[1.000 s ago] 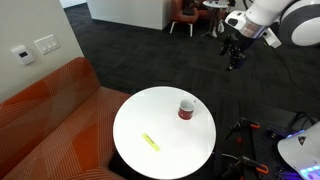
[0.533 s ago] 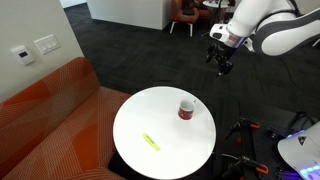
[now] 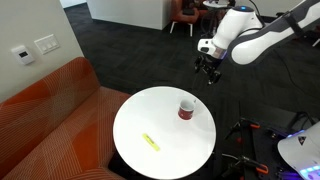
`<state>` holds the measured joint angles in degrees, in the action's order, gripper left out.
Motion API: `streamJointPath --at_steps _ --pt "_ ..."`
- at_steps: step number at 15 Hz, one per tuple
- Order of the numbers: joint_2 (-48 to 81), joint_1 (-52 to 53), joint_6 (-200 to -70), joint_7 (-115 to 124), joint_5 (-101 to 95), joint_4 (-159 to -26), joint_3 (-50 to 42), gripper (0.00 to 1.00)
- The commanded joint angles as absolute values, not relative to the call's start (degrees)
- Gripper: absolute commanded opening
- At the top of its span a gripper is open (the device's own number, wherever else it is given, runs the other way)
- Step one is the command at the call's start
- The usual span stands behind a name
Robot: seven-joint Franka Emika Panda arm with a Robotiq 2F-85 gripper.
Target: Move the mug backwards
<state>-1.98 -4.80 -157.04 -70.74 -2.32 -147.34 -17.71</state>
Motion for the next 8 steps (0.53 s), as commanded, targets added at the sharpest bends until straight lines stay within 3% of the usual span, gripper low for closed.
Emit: streamJointPath --at_steps 1,8 --pt "3.9 -6.4 -158.8 -69.9 -3.1 -143.9 -14.1 1.0" --pt "3.5 -7.8 -157.5 -70.1 -2.8 -144.3 -12.6 1.0"
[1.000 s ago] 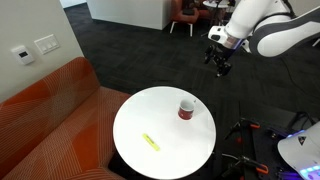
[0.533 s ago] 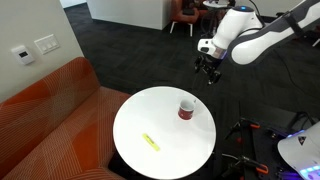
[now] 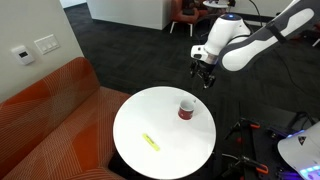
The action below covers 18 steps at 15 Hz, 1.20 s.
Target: Move the mug backwards
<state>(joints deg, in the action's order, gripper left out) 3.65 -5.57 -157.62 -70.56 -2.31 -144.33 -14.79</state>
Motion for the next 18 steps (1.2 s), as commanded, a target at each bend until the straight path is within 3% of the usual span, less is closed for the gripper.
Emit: streamJointPath --at_steps 1,18 --pt "3.5 -7.8 -157.5 -70.1 -2.9 -144.3 -12.6 1.0" --pt "18.7 -11.2 -163.8 -65.7 -8.6 -136.0 -5.9 1.0"
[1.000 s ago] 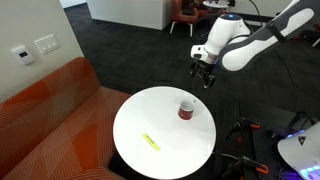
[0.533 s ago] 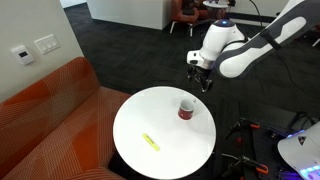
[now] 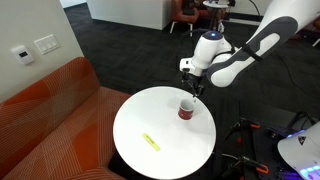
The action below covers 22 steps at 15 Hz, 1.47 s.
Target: Move the mug backwards
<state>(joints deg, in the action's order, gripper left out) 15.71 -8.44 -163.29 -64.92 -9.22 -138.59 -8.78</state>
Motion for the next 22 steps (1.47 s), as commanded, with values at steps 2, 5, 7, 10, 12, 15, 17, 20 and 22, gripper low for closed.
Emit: streamJointPath --at_steps 2,5,7,10,12,15,17,20,22 --pt "20.2 -12.8 -163.4 -66.4 -8.2 -135.0 -4.0 1.0" --pt "22.7 -14.9 -163.5 -67.5 -8.2 -133.5 -1.6 1.0" --pt "24.5 -15.6 -163.6 -68.2 -8.8 -132.4 -0.9 1.0" --pt "27.1 -15.7 -163.1 -68.1 -9.6 -130.2 -0.6 1.0" --pt "28.6 -15.4 -162.9 -67.9 -10.2 -128.9 -0.9 1.0" --pt "30.9 -15.1 -162.4 -67.5 -11.0 -127.0 -1.0 1.0" --pt "32.1 -15.0 -162.0 -67.4 -11.4 -125.8 -1.0 1.0" --pt "33.5 -15.1 -161.4 -67.6 -11.9 -124.4 -0.7 0.97" --pt "34.2 -15.1 -161.3 -67.6 -12.1 -123.8 -0.5 0.73"
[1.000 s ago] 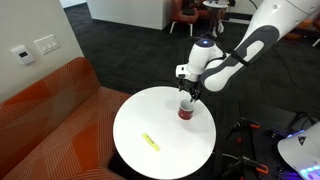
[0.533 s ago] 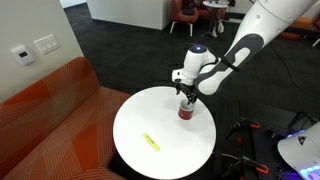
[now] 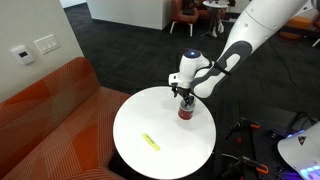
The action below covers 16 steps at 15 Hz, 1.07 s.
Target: Move the mug backwards
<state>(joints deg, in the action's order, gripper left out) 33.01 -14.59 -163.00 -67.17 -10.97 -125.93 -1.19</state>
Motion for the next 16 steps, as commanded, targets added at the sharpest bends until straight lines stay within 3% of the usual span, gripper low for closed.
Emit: streamJointPath --at_steps 1,10,16 --pt "34.4 -15.1 -161.1 -67.6 -12.2 -123.5 -0.4 0.7" --pt "34.9 -15.2 -161.1 -67.8 -12.4 -123.3 -0.2 0.01" --pt "34.1 -14.8 -158.7 -67.2 -12.4 -122.7 -0.8 0.03"
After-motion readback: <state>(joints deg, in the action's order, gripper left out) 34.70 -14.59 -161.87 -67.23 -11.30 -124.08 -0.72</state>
